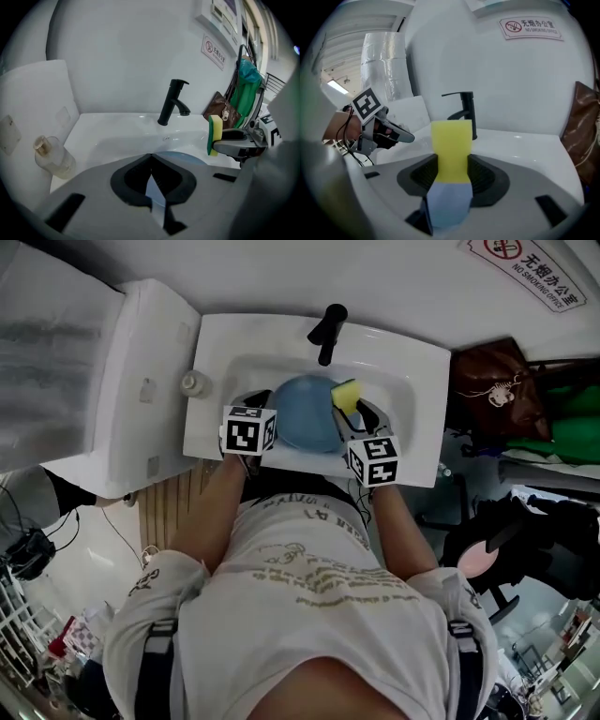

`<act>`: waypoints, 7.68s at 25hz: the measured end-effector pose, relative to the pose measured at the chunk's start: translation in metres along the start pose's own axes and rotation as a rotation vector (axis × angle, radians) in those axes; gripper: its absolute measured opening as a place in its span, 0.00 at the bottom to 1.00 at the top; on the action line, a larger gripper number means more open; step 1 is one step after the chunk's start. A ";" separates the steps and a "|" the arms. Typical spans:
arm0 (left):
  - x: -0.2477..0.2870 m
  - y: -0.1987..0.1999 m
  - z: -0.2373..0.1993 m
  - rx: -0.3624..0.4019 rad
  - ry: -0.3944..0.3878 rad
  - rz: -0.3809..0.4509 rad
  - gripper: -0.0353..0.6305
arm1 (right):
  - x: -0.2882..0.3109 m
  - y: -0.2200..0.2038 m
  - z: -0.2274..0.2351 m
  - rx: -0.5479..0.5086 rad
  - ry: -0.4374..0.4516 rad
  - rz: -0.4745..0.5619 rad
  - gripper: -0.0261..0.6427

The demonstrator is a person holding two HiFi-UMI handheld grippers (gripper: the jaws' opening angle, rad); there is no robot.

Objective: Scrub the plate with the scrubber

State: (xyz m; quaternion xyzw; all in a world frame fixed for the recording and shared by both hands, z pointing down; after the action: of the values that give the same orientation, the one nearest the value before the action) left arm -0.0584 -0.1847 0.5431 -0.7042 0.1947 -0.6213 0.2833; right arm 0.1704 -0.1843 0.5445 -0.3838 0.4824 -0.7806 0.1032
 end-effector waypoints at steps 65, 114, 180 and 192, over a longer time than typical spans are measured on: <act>0.099 -0.022 -0.012 -0.189 -0.446 -0.384 0.10 | 0.039 0.002 -0.017 -0.255 -0.084 -0.543 0.33; 0.065 0.003 -0.024 -0.221 -0.428 -0.138 0.11 | 0.112 -0.002 -0.089 -0.477 0.168 -0.834 0.33; 0.062 -0.008 -0.035 -0.294 -0.427 -0.164 0.11 | 0.104 -0.018 -0.086 -0.123 0.227 -0.881 0.34; 0.058 -0.009 -0.030 -0.267 -0.456 -0.171 0.11 | 0.092 -0.020 -0.062 -0.084 0.136 -0.865 0.35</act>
State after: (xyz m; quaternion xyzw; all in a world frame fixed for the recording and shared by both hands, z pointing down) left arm -0.0802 -0.2188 0.5946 -0.8709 0.1459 -0.4371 0.1708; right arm 0.0685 -0.1810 0.5920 -0.5022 0.3142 -0.7551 -0.2809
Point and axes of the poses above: the fingertips, and each gripper's own axes: x forward along the fingers, z to its right, y out of its top, the point moved 7 cm from there along -x, backward along the fingers, and after that the axes turned 7 degrees about y, right-handed, at the moved point
